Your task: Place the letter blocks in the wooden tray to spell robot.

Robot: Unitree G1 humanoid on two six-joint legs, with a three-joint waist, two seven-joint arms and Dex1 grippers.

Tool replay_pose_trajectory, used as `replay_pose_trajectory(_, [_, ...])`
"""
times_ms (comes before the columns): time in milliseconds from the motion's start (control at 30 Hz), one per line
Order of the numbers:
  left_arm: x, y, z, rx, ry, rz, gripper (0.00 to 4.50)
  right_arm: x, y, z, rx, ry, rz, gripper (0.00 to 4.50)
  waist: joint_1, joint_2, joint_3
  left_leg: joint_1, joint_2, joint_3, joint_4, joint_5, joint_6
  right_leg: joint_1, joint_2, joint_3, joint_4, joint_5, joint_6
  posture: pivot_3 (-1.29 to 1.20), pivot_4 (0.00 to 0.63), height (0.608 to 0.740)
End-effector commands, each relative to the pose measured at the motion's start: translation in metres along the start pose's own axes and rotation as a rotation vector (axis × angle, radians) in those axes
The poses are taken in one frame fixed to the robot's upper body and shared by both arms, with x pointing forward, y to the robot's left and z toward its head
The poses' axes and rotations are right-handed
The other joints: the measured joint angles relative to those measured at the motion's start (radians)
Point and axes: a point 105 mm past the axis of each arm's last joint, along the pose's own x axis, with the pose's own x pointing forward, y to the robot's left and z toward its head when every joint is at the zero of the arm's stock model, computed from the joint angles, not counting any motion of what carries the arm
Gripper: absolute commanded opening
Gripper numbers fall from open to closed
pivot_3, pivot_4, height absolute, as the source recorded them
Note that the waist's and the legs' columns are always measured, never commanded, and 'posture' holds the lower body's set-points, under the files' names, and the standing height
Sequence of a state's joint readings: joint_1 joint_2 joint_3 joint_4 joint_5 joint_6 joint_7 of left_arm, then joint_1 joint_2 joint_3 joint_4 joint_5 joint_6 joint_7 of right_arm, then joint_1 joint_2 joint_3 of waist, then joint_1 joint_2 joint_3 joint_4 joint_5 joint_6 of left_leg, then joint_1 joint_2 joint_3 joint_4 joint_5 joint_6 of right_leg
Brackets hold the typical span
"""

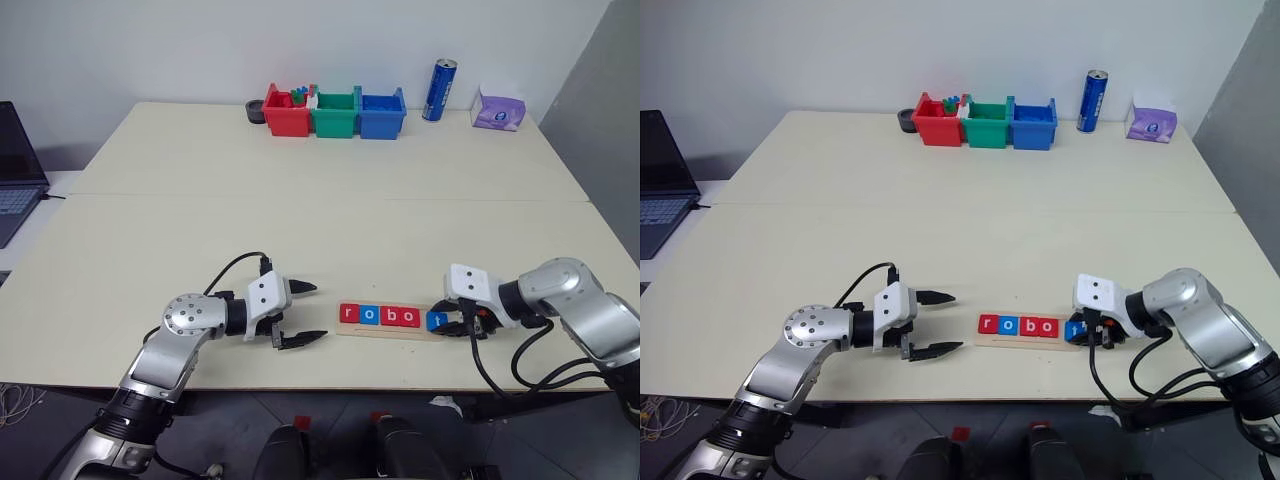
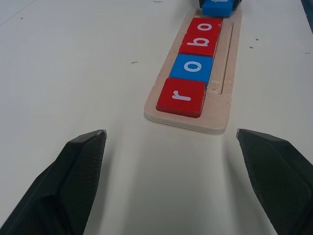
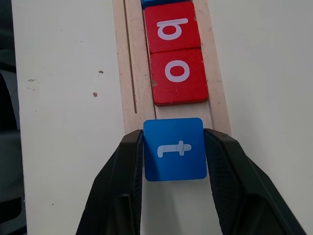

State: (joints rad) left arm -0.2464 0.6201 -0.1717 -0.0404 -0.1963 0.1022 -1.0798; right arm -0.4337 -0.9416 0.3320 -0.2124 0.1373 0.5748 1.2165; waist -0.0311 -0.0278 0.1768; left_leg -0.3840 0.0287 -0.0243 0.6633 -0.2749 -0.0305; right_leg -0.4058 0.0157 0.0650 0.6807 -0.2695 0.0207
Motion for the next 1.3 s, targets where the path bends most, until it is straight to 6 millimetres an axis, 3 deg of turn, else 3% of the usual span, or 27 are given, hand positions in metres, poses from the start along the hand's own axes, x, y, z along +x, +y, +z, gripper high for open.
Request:
replay_pose_trajectory(33, [0.002,-0.001,0.009,0.031,-0.027,-0.004,4.50,-0.001,-0.004,0.005,-0.034,-0.007,-0.029,1.46,0.000,0.000,0.000,0.000,0.000,0.000,0.000,0.000,0.000,0.000,0.000,0.000,0.000,0.000,0.000,0.00,0.150,0.740])
replay_pose_trajectory(533, [0.002,-0.003,0.008,0.030,-0.024,-0.003,4.50,0.009,-0.006,0.017,-0.048,-0.032,-0.026,1.46,0.000,0.000,0.000,0.000,0.000,0.000,0.000,0.000,0.000,0.000,0.000,0.000,0.000,0.000,-0.001,0.00,0.150,0.740])
replay_pose_trajectory(800, [0.002,-0.003,0.007,0.033,-0.022,-0.006,4.50,0.006,-0.012,0.024,-0.034,-0.067,-0.070,4.32,0.000,0.000,0.000,0.000,0.000,0.000,0.000,0.000,0.000,0.000,0.000,0.000,0.000,0.000,-0.001,0.00,0.150,0.740])
replay_pose_trajectory(833, [0.002,-0.003,0.007,0.033,-0.022,-0.006,4.50,0.003,-0.013,0.027,-0.029,-0.079,-0.080,4.46,0.000,0.000,0.000,0.000,0.000,0.000,0.000,0.000,0.000,0.000,0.000,0.000,0.000,0.000,-0.001,0.00,0.150,0.740])
replay_pose_trajectory(967, [0.001,-0.003,0.007,0.032,-0.020,-0.004,4.50,-0.015,-0.011,0.041,0.028,-0.146,-0.084,4.46,0.001,0.000,0.000,0.000,0.000,-0.001,0.000,0.000,0.000,0.000,0.000,0.000,0.000,0.001,-0.001,0.00,0.150,0.740])
replay_pose_trajectory(1100, [0.000,-0.004,0.006,0.029,-0.017,-0.002,4.50,-0.031,-0.005,0.034,0.080,-0.150,-0.132,4.46,0.002,0.000,0.000,0.000,0.000,-0.001,0.000,0.000,0.000,0.000,0.000,0.000,0.000,0.001,-0.001,0.00,0.150,0.740])
replay_pose_trajectory(1200, [0.000,-0.005,0.007,0.026,-0.018,-0.004,4.50,-0.034,-0.002,0.016,0.097,-0.111,-0.208,3.88,0.005,0.000,0.000,-0.001,0.000,-0.001,0.000,0.000,0.000,0.000,-0.001,-0.001,-0.001,0.000,0.000,0.00,0.150,0.740])
replay_pose_trajectory(1300, [0.001,-0.004,0.007,0.026,-0.018,-0.008,4.50,-0.032,0.001,0.004,0.081,-0.066,-0.246,2.75,0.004,0.000,0.000,-0.001,-0.001,0.000,0.000,0.000,0.000,0.000,-0.001,-0.001,0.000,0.000,0.001,0.00,0.150,0.740])
